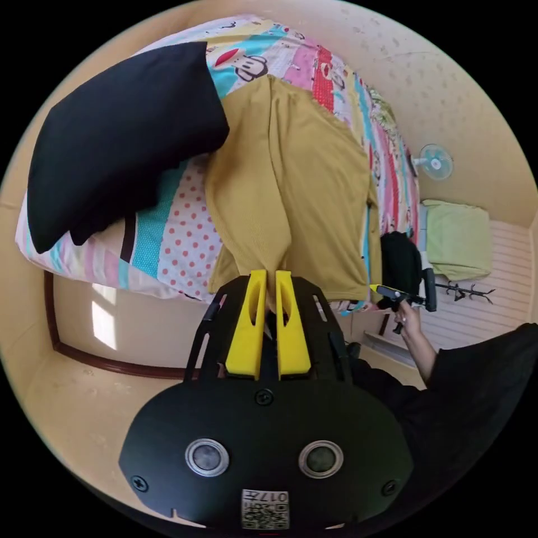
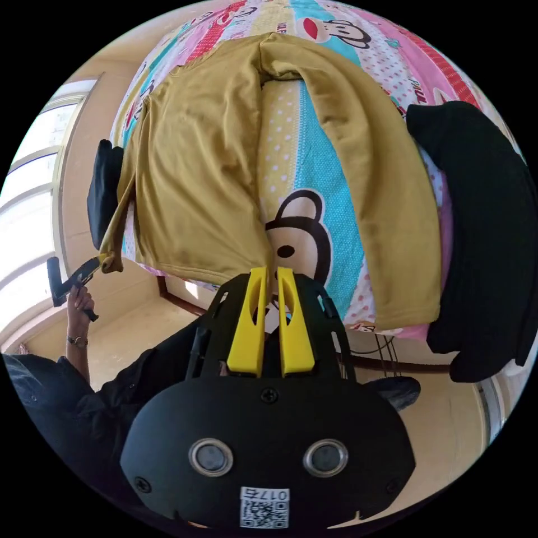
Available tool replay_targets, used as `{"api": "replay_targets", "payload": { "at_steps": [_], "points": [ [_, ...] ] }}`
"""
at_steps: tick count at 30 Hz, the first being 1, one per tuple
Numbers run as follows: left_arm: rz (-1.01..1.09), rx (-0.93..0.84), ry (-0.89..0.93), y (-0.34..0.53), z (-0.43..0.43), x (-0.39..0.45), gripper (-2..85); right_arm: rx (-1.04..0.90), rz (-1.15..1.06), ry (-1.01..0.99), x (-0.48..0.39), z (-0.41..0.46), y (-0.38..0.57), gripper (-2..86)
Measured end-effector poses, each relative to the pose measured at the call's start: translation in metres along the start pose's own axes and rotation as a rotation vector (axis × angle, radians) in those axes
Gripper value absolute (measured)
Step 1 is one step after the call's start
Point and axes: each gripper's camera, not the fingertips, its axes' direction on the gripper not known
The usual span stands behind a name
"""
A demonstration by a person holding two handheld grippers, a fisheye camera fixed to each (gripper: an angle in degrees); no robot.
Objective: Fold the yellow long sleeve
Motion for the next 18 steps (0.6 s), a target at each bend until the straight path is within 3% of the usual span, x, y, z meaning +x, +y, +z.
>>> {"api": "replay_targets", "payload": {
  "at_steps": [3,7,10,11,13,18],
  "points": [
    [-0.024,0.134,0.201,0.0,-0.06,-0.002,3.3,0.151,-0.095,-0.094,-0.033,-0.053,-0.002,11.5],
    [0.003,0.219,0.343,-0.014,-0.095,0.01,3.7,0.179,-0.482,-0.644,-0.122,-0.083,-0.014,13.5],
    [0.031,0.249,0.383,-0.023,-0.107,0.018,3.8,0.21,-0.471,-0.954,-0.15,-0.096,-0.038,14.2],
    [0.035,0.256,0.382,-0.026,-0.111,0.019,3.8,0.14,-0.444,-1.037,-0.158,-0.091,-0.053,14.4],
    [0.032,0.249,0.382,-0.028,-0.115,0.019,4.1,0.018,-0.429,-1.092,-0.169,-0.082,-0.071,13.6],
    [0.036,0.398,0.477,-0.019,-0.156,-0.001,8.3,0.074,-0.446,-1.037,-0.161,-0.143,-0.104,4.4]
  ]
}}
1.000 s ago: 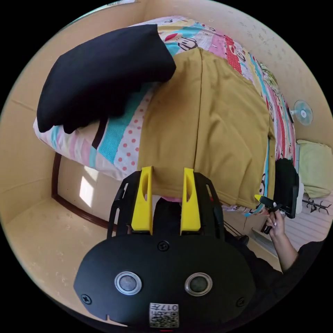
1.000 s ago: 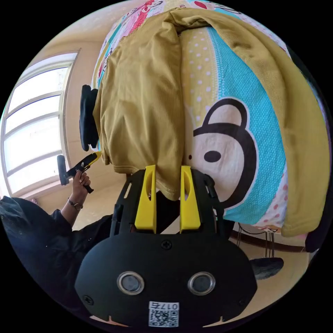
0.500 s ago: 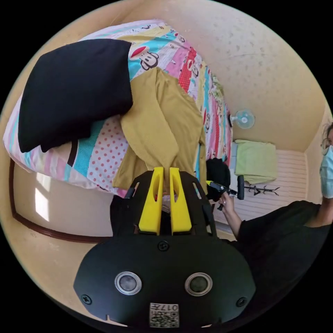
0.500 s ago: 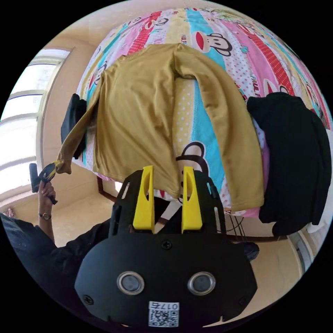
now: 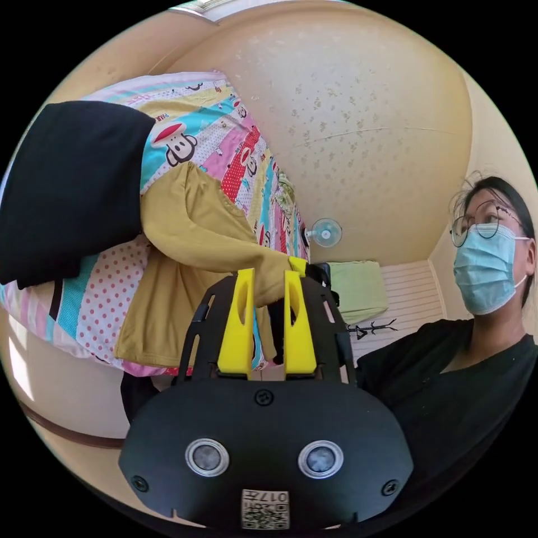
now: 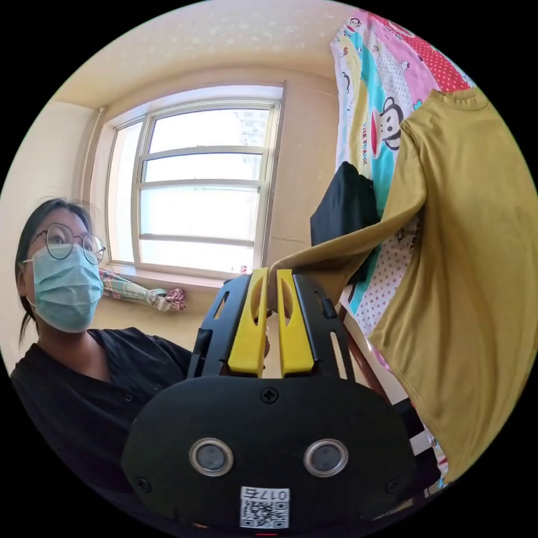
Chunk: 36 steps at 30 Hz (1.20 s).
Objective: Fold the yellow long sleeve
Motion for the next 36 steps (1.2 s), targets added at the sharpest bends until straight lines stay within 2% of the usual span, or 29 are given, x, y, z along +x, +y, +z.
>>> {"api": "replay_targets", "payload": {
  "at_steps": [3,5,7,9,10,13,15,17,18,19,22,24,27,29,30,32,34,36],
  "points": [
    [-0.062,0.021,-0.03,-0.003,-0.021,-0.016,8.5,-0.114,-0.149,-0.006,-0.033,-0.043,-0.05,3.5],
    [-0.118,-0.019,-0.022,-0.003,-0.019,-0.033,9.0,-0.298,-0.151,-0.062,-0.029,-0.086,-0.088,3.2],
    [-0.128,-0.059,-0.083,0.0,-0.012,-0.042,8.9,-0.371,-0.156,-0.021,-0.02,-0.122,-0.102,3.0],
    [-0.127,-0.123,-0.223,0.001,0.002,-0.054,9.5,-0.326,-0.049,0.156,0.004,-0.16,-0.108,3.0],
    [-0.124,-0.17,-0.322,0.0,0.015,-0.066,10.5,-0.347,0.082,0.263,0.029,-0.177,-0.109,2.9],
    [-0.144,-0.318,-0.543,-0.003,0.054,-0.105,14.3,-0.417,0.282,0.267,0.067,-0.191,-0.108,2.8],
    [-0.137,-0.436,-0.637,-0.001,0.078,-0.127,14.0,-0.403,0.256,0.159,0.051,-0.185,-0.119,2.8],
    [-0.022,-0.483,-0.753,-0.003,0.087,-0.118,10.9,-0.416,0.109,0.02,-0.009,-0.167,-0.147,2.8],
    [-0.001,-0.513,-0.764,-0.006,0.088,-0.114,9.4,-0.418,0.058,-0.005,-0.028,-0.163,-0.154,2.8],
    [0.044,-0.601,-0.701,-0.009,0.09,-0.105,6.4,-0.412,-0.046,-0.033,-0.069,-0.159,-0.168,2.9],
    [0.017,-0.542,-0.647,-0.014,0.063,-0.083,3.1,-0.354,-0.2,-0.009,-0.138,-0.168,-0.19,2.9],
    [-0.037,-0.508,-0.644,-0.013,0.044,-0.081,2.7,-0.334,-0.202,0.049,-0.144,-0.181,-0.199,2.9],
    [-0.185,-0.451,-0.565,-0.003,0.025,-0.098,2.9,-0.328,-0.056,0.394,-0.091,-0.208,-0.211,2.9],
    [-0.237,-0.424,-0.511,0.002,0.021,-0.106,3.8,-0.3,0.189,0.636,-0.004,-0.23,-0.214,2.9],
    [-0.239,-0.424,-0.526,0.003,0.02,-0.106,4.1,-0.291,0.237,0.643,0.018,-0.235,-0.212,2.9],
    [-0.246,-0.429,-0.632,0.004,0.011,-0.101,4.5,-0.189,0.48,0.612,0.081,-0.256,-0.192,3.0],
    [-0.256,-0.422,-0.716,0.002,0.0,-0.094,4.5,-0.054,0.498,0.558,0.086,-0.265,-0.179,3.0],
    [-0.25,-0.396,-0.78,-0.005,-0.012,-0.08,4.6,-0.025,0.47,0.559,0.077,-0.263,-0.171,3.0]
  ]
}}
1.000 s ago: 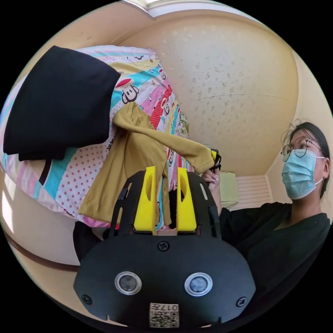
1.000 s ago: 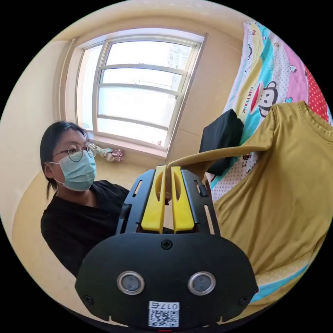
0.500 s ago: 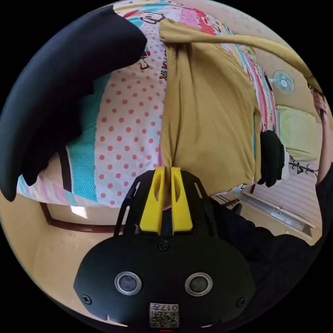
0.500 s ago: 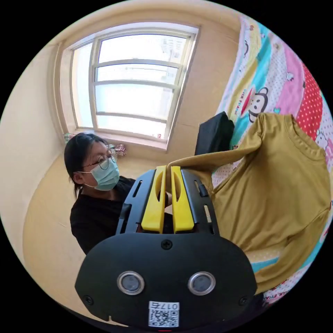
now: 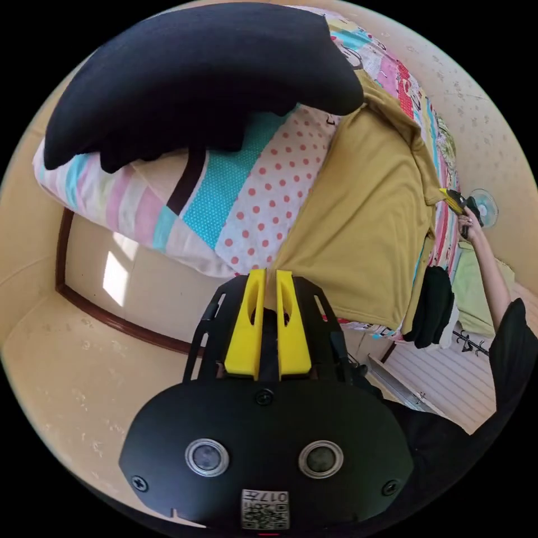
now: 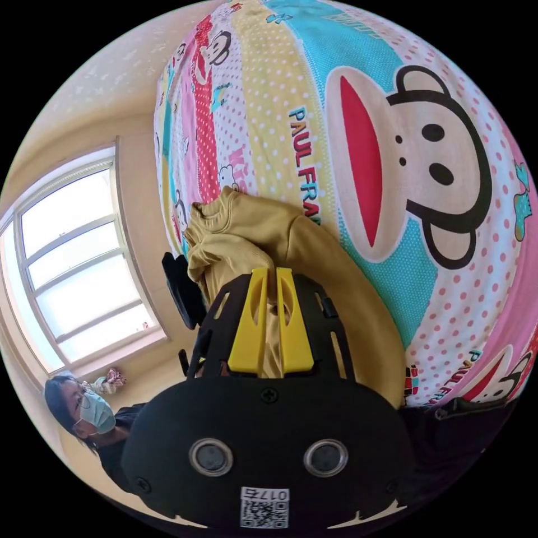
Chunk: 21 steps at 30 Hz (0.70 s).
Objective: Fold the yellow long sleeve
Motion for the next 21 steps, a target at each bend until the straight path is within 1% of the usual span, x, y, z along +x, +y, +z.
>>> {"api": "replay_targets", "payload": {
  "at_steps": [1,3,5,6,7,8,10,12,13,14,15,16,17,18,19,20,21],
  "points": [
    [0.026,0.04,-0.016,-0.003,-0.018,0.008,5.0,0.007,-0.027,0.015,-0.007,0.001,0.007,3.0],
    [0.118,0.084,0.024,-0.016,-0.045,0.03,7.5,0.003,-0.052,-0.021,-0.018,0.002,0.017,2.9],
    [0.307,0.091,0.145,-0.051,-0.068,0.073,10.3,-0.033,-0.12,-0.229,-0.044,-0.001,0.024,2.9],
    [0.352,0.095,0.176,-0.062,-0.072,0.085,10.8,-0.049,-0.143,-0.283,-0.053,-0.002,0.025,3.0],
    [0.431,0.111,0.249,-0.085,-0.078,0.108,11.3,-0.076,-0.189,-0.377,-0.073,-0.004,0.027,3.0],
    [0.486,0.112,0.335,-0.109,-0.079,0.127,11.4,-0.102,-0.224,-0.456,-0.096,-0.007,0.028,3.0],
    [0.535,0.098,0.419,-0.148,-0.076,0.152,11.2,-0.159,-0.282,-0.556,-0.134,-0.011,0.031,3.1],
    [0.515,0.106,0.348,-0.179,-0.076,0.168,10.1,-0.205,-0.339,-0.584,-0.166,-0.02,0.036,3.2],
    [0.505,0.138,0.275,-0.192,-0.08,0.175,10.3,-0.217,-0.349,-0.548,-0.177,-0.027,0.039,3.4],
    [0.485,0.157,0.202,-0.203,-0.084,0.179,10.6,-0.225,-0.344,-0.461,-0.18,-0.033,0.039,3.5],
    [0.472,0.155,0.17,-0.208,-0.085,0.181,10.9,-0.237,-0.329,-0.4,-0.177,-0.033,0.037,3.6],
    [0.426,0.129,0.121,-0.218,-0.085,0.18,11.7,-0.297,-0.279,-0.249,-0.163,-0.028,0.029,3.9],
    [0.364,0.082,0.125,-0.226,-0.081,0.175,12.8,-0.345,-0.198,-0.06,-0.139,-0.019,0.018,4.4],
    [0.336,0.064,0.149,-0.228,-0.079,0.172,13.0,-0.349,-0.128,0.05,-0.123,-0.016,0.013,4.7],
    [0.292,0.039,0.237,-0.231,-0.075,0.165,13.5,-0.345,0.021,0.283,-0.095,-0.01,0.007,5.6],
    [0.247,0.032,0.318,-0.231,-0.074,0.156,13.6,-0.345,0.038,0.442,-0.089,-0.004,0.005,6.8],
    [0.221,0.03,0.343,-0.231,-0.073,0.152,13.7,-0.338,0.023,0.506,-0.092,0.0,0.006,7.1]
  ]
}}
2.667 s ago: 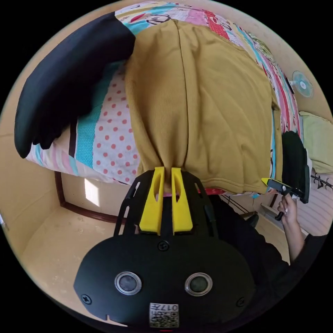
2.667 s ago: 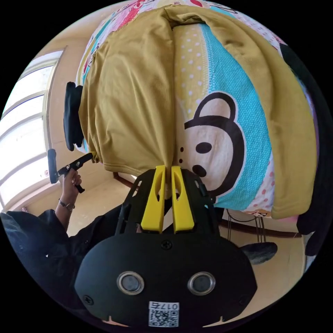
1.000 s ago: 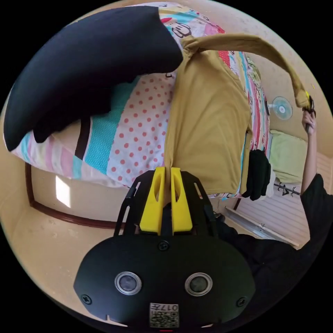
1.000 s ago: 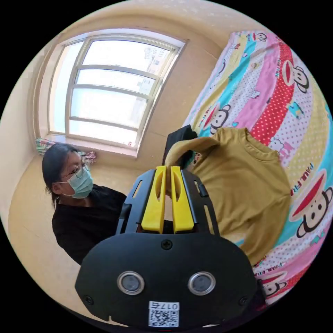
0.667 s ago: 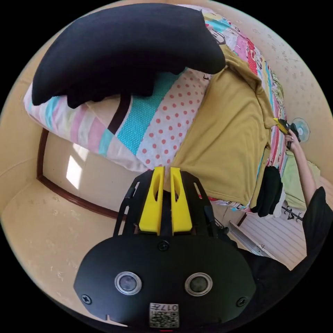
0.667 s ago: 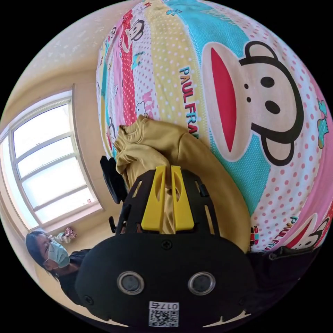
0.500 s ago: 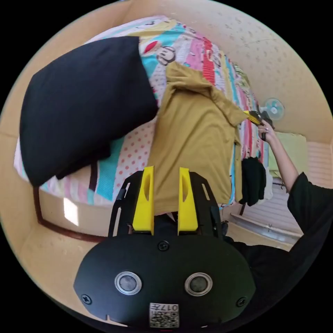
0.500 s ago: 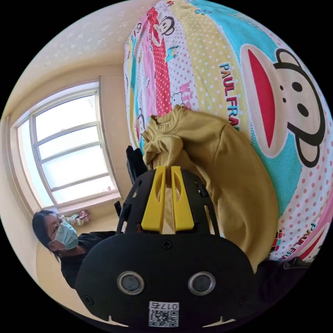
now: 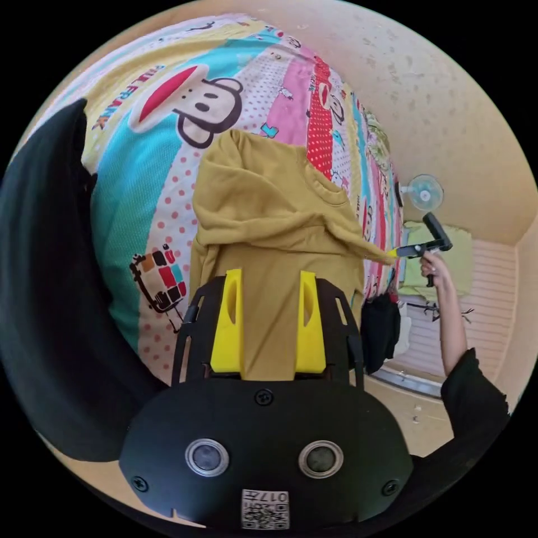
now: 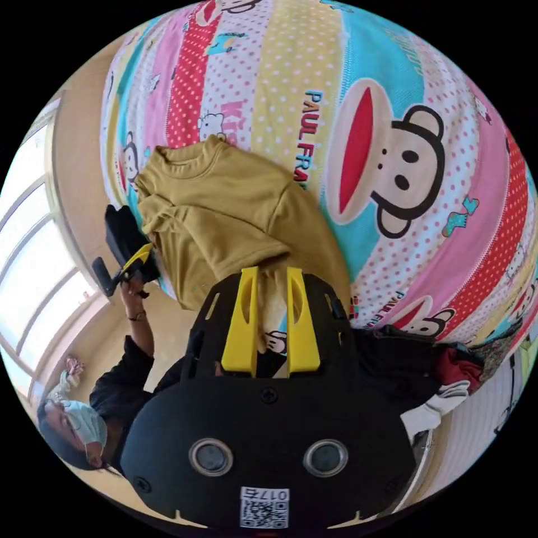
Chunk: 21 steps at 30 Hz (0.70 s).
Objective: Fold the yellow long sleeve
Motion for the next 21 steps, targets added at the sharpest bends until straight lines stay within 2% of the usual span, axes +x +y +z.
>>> {"api": "replay_targets", "payload": {
  "at_steps": [2,4,6,8,11,15,17,21],
  "points": [
    [-0.077,0.029,0.047,-0.001,-0.005,-0.012,13.9,0.135,-0.082,0.227,-0.052,-0.001,0.001,8.5],
    [-0.129,0.072,0.106,-0.005,-0.011,-0.019,14.5,0.234,-0.219,0.268,-0.104,0.002,-0.004,9.3],
    [-0.18,0.111,0.201,-0.014,-0.014,-0.025,15.0,0.296,-0.365,0.21,-0.154,0.01,-0.018,9.4],
    [-0.266,0.126,0.241,-0.028,-0.009,-0.033,15.0,0.311,-0.566,0.038,-0.207,0.029,-0.048,8.6],
    [-0.376,0.13,0.279,-0.04,0.004,-0.045,13.4,0.216,-0.627,-0.058,-0.248,0.07,-0.099,9.1],
    [-0.442,0.15,0.307,-0.041,0.015,-0.053,8.1,0.045,-0.592,-0.034,-0.263,0.132,-0.141,9.7],
    [-0.389,0.159,0.324,-0.04,0.011,-0.048,5.3,0.122,-0.614,0.004,-0.266,0.128,-0.125,5.3],
    [-0.25,0.281,0.307,-0.026,-0.022,-0.025,4.0,0.306,-0.65,0.058,-0.282,0.099,-0.081,4.3]
  ]
}}
